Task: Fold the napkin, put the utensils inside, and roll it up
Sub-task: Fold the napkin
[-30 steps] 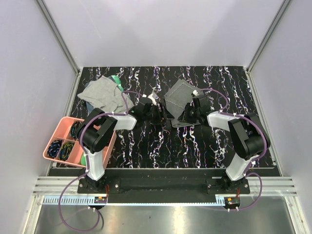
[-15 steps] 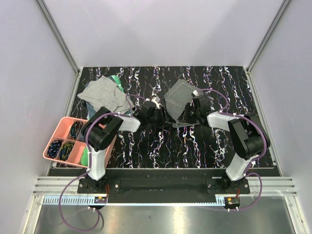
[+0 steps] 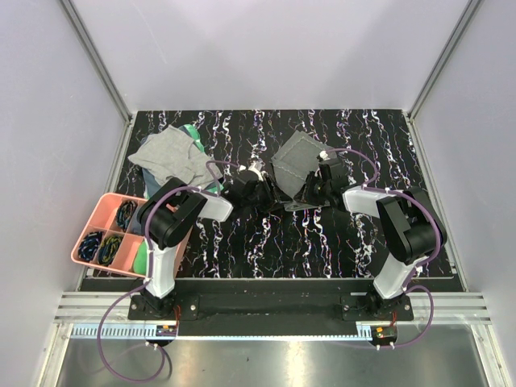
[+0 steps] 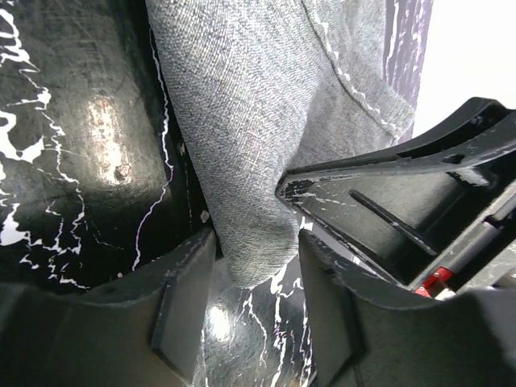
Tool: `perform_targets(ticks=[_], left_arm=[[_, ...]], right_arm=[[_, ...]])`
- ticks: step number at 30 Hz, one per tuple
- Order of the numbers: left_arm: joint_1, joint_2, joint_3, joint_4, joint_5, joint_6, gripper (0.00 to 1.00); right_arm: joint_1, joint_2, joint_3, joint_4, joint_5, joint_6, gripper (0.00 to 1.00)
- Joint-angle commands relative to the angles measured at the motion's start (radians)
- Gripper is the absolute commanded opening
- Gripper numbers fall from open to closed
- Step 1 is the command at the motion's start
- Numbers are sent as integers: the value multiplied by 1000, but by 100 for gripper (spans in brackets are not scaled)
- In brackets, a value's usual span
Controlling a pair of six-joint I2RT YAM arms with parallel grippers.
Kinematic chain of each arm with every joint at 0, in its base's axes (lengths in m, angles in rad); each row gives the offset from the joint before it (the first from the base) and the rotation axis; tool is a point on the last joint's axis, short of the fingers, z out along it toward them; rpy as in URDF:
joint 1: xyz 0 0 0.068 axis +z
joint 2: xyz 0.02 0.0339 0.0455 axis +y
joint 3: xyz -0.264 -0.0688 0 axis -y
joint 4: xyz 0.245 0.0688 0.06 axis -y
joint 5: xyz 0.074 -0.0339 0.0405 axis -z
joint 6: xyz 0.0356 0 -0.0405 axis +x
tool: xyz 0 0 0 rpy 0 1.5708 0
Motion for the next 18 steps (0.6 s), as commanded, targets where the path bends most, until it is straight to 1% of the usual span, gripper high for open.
perform_targets(ticks=[1,6,8,10,14,16,18], left_arm=[[-5,-10,-39,94,-60,-42,54],[-6,20,-23,88,-52,-45,54],[-9,27,-20,89,-53,-48,52],[-11,30,-14,79,-55,-42,49],[-14,40,7,48,-60,-27,39],[-14,46,9,46,-60,-27,36],[-14,50,15,48,-53,-27,30]], right_arm=[[12,-6,-13,11,-20,0,26],[10,-8,-13,11,-22,-1,26],[10,-8,-11,9,-22,-1,26],[10,-12,-14,9,-20,-1,26],[10,-20,-14,8,-19,-1,26],[9,-25,-13,9,-20,-4,26],[10,-32,-14,8,-22,-10,26]])
